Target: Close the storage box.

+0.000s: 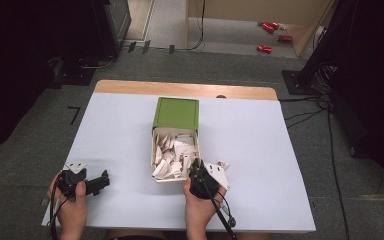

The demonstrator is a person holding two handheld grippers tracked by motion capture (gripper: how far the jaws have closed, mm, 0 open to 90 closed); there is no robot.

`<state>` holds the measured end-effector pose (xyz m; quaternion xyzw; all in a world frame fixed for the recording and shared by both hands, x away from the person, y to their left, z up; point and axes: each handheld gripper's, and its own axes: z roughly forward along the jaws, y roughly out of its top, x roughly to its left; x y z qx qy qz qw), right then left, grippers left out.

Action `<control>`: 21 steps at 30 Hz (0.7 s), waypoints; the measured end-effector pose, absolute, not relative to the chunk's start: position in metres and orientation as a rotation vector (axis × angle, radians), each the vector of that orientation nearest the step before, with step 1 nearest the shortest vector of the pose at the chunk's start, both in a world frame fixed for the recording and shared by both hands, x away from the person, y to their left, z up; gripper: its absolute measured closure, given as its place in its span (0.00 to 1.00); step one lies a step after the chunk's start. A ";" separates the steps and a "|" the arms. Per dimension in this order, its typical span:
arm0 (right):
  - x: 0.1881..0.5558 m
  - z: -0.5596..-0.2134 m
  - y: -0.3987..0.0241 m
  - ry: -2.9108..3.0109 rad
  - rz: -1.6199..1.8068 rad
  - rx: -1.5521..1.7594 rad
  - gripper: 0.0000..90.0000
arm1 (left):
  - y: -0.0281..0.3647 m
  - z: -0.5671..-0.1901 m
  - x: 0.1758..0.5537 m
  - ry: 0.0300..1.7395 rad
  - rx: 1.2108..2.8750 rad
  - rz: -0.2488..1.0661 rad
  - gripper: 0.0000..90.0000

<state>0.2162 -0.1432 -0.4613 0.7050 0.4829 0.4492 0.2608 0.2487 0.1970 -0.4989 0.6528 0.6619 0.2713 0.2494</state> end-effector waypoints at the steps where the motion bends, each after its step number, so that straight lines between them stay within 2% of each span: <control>1: 0.216 -0.461 -0.142 1.291 1.223 1.911 0.92 | 0.197 -0.499 0.249 1.803 1.778 0.739 0.00; 12: 0.215 -0.461 -0.125 1.243 1.192 1.820 0.94 | 0.197 -0.499 0.249 1.802 1.776 0.739 0.00; 21: 0.210 -0.468 -0.132 1.382 1.141 1.795 0.93 | 0.197 -0.499 0.249 1.802 1.776 0.739 0.00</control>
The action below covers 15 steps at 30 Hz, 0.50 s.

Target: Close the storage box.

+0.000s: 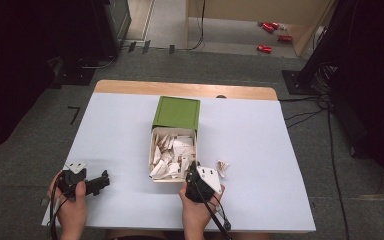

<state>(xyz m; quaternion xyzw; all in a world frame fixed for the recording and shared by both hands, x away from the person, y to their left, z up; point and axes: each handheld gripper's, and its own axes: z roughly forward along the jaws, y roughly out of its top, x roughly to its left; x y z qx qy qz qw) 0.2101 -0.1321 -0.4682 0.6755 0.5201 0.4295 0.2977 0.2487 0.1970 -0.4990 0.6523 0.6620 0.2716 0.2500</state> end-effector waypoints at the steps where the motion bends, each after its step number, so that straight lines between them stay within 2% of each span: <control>1: 0.211 -0.467 -0.133 1.403 1.133 1.785 0.92 | 0.197 -0.499 0.249 1.803 1.776 0.740 0.00; 6: 0.215 -0.457 -0.135 1.522 1.076 1.680 0.81 | 0.197 -0.499 0.249 1.802 1.777 0.740 0.00; 11: 0.226 -0.450 -0.138 1.538 1.029 1.679 0.83 | 0.197 -0.499 0.249 1.802 1.776 0.740 0.00; 15: 0.238 -0.450 -0.138 1.627 0.968 1.677 0.94 | 0.197 -0.499 0.249 1.802 1.776 0.739 0.00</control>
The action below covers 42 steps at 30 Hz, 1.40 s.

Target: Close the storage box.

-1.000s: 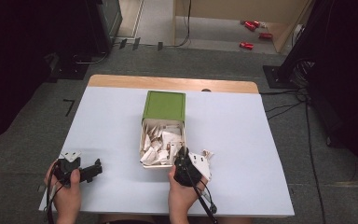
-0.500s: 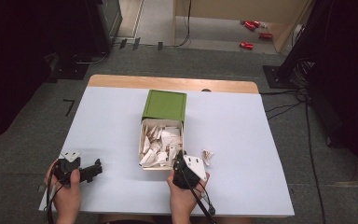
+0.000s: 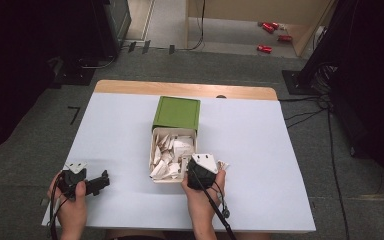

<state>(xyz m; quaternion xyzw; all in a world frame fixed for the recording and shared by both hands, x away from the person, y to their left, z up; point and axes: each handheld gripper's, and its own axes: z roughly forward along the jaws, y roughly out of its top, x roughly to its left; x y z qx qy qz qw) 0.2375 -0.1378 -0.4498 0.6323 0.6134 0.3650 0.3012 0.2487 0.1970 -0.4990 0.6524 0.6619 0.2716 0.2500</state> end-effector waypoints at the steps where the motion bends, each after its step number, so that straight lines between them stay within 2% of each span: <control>1: 0.239 -0.449 -0.139 1.628 0.970 1.685 0.95 | 0.197 -0.499 0.249 1.802 1.776 0.740 0.00; 6: 0.242 -0.448 -0.138 1.617 0.971 1.715 1.00 | 0.197 -0.499 0.249 1.802 1.777 0.739 0.00; 28: 0.237 -0.447 -0.123 1.370 1.066 1.720 1.00 | 0.197 -0.499 0.249 1.802 1.776 0.739 0.00; 42: 0.253 -0.454 -0.116 1.324 1.049 1.720 1.00 | 0.197 -0.499 0.249 1.802 1.777 0.739 0.00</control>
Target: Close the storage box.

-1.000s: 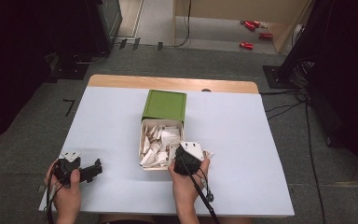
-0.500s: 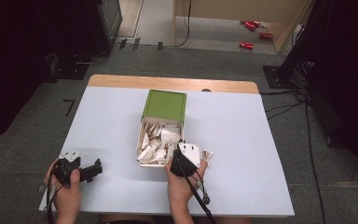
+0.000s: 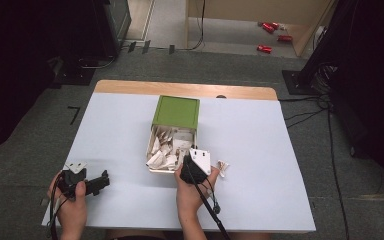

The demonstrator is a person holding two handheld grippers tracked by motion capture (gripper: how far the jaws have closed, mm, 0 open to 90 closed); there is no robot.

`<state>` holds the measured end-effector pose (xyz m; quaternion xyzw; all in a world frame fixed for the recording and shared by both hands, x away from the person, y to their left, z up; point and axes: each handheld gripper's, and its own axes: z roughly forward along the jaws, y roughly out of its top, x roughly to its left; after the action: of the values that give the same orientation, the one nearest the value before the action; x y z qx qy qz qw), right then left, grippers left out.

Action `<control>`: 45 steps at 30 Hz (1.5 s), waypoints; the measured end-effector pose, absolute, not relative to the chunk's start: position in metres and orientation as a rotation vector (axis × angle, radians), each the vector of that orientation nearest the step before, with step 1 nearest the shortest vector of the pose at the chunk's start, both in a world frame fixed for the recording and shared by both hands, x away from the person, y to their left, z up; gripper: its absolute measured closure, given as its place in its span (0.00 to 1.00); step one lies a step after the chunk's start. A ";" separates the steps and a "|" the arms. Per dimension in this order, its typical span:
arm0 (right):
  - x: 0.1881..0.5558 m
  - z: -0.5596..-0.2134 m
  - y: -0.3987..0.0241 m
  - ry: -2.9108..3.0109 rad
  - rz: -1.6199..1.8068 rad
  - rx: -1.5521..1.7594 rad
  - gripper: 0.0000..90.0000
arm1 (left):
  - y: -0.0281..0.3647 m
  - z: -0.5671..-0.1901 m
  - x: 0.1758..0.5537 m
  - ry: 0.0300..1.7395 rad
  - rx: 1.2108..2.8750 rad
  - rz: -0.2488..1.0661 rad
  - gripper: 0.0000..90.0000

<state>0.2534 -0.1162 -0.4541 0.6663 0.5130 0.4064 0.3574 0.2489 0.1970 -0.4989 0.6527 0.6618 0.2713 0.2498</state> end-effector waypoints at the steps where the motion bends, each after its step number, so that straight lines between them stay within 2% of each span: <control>1: 0.254 -0.454 -0.116 1.322 1.048 1.721 1.00 | 0.197 -0.499 0.249 1.802 1.777 0.739 0.00; 12: 0.265 -0.459 -0.120 1.353 1.038 1.700 0.99 | 0.197 -0.499 0.249 1.802 1.777 0.739 0.00; 19: 0.264 -0.459 -0.127 1.427 1.074 1.705 0.94 | 0.197 -0.499 0.249 1.802 1.777 0.739 0.00; 23: 0.262 -0.459 -0.132 1.463 1.098 1.709 0.82 | 0.197 -0.499 0.249 1.802 1.777 0.739 0.00; 27: 0.259 -0.455 -0.135 1.543 1.117 1.708 0.66 | 0.197 -0.499 0.249 1.802 1.777 0.739 0.00; 34: 0.241 -0.448 -0.134 1.625 1.111 1.676 0.56 | 0.197 -0.499 0.249 1.802 1.777 0.739 0.00; 45: 0.218 -0.455 -0.139 1.721 1.074 1.642 0.47 | 0.197 -0.499 0.249 1.802 1.777 0.739 0.00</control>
<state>0.2178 -0.1389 -0.4554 0.6071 0.6361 0.3972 0.2627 0.2489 0.1969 -0.4990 0.6526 0.6619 0.2715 0.2497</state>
